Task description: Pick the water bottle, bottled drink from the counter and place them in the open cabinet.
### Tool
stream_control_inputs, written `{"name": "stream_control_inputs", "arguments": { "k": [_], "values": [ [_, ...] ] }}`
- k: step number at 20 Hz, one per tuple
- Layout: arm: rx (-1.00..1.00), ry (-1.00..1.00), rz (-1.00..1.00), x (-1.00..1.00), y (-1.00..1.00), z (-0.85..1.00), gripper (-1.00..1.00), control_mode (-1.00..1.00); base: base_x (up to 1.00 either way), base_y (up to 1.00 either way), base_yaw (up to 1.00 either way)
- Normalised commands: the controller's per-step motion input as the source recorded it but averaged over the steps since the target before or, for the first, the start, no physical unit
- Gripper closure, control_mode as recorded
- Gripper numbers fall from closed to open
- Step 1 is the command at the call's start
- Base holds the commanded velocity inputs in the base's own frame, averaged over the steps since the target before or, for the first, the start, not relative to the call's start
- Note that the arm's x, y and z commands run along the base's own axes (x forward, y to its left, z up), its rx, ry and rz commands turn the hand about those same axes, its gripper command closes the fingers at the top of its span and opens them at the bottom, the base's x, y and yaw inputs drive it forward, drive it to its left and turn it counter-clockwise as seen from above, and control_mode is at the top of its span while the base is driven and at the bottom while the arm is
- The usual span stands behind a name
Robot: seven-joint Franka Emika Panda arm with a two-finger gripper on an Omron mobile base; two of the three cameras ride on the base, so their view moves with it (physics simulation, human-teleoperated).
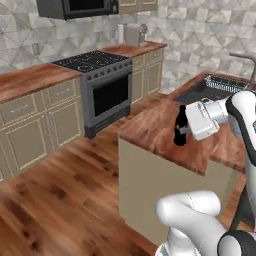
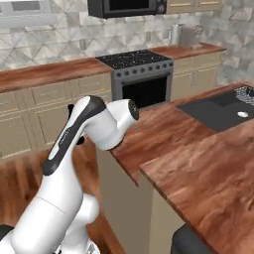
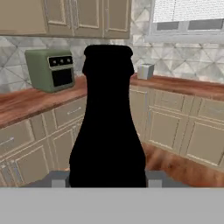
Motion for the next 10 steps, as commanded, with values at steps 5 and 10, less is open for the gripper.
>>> {"name": "stream_control_inputs", "arguments": {
  "k": [5, 10],
  "values": [
    [0.00, 0.00, 0.00, 0.00, 0.00, 0.00, 1.00, 1.00, 0.00, 0.00, 0.88],
    [0.00, 0.00, 0.00, 0.00, 0.00, 0.00, 1.00, 1.00, 0.00, 0.01, 0.84]
  ]
}}
